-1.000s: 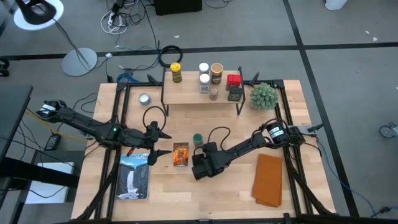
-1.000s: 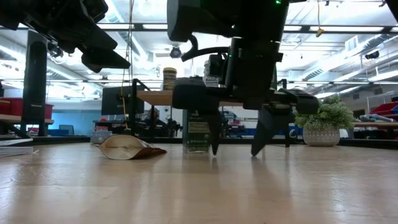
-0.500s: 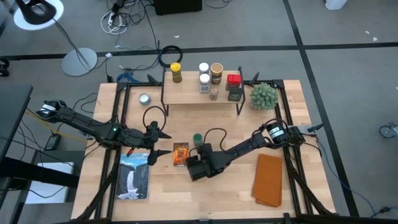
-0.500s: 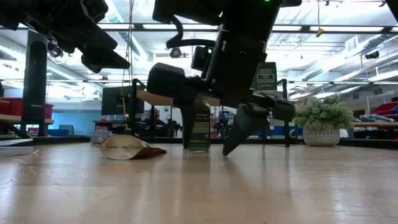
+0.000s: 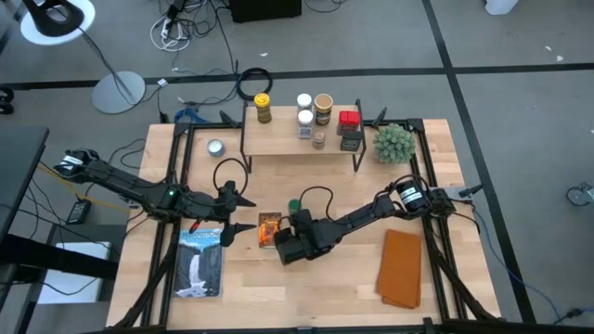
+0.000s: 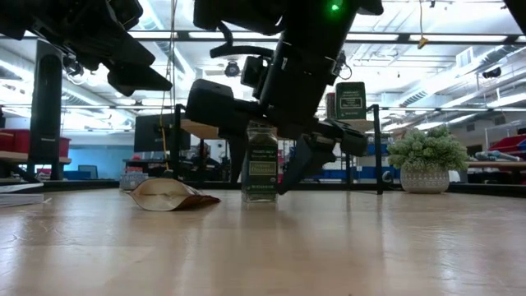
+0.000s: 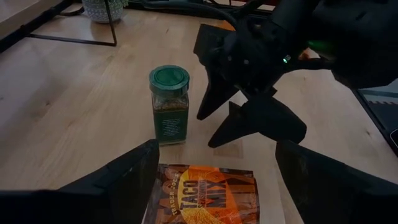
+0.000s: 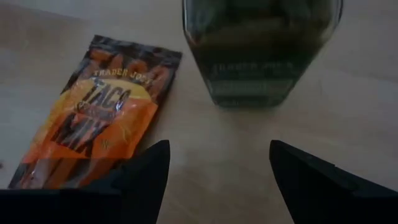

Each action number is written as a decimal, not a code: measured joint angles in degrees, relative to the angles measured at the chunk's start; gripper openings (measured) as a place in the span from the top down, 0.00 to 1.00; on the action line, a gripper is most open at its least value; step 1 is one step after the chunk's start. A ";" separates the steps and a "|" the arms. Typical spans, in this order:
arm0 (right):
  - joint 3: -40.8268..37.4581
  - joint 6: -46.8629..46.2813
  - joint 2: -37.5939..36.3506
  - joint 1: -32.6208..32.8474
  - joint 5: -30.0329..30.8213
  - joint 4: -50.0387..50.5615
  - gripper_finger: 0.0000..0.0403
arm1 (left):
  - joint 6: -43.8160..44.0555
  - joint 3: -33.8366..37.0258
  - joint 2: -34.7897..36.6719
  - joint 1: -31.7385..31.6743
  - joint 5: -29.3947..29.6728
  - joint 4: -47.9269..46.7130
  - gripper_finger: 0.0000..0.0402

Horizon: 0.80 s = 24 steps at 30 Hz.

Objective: Shelf spices
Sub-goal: Put the green bottle seasoning on the shelf

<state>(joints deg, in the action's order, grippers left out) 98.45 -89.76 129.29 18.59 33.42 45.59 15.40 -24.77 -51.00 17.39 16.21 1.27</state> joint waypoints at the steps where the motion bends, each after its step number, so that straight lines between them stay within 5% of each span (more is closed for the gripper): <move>1: 0.25 0.38 0.00 -0.26 -0.01 0.41 0.32 | 0.00 0.00 0.00 0.00 0.02 0.01 0.18; 24: 0.81 8.80 -0.02 -5.22 -0.56 2.51 0.32 | -0.18 0.00 0.00 -0.01 0.02 0.01 0.18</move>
<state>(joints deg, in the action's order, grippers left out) 99.26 -80.96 129.27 13.37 32.86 48.10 15.22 -24.77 -51.00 17.38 16.23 1.28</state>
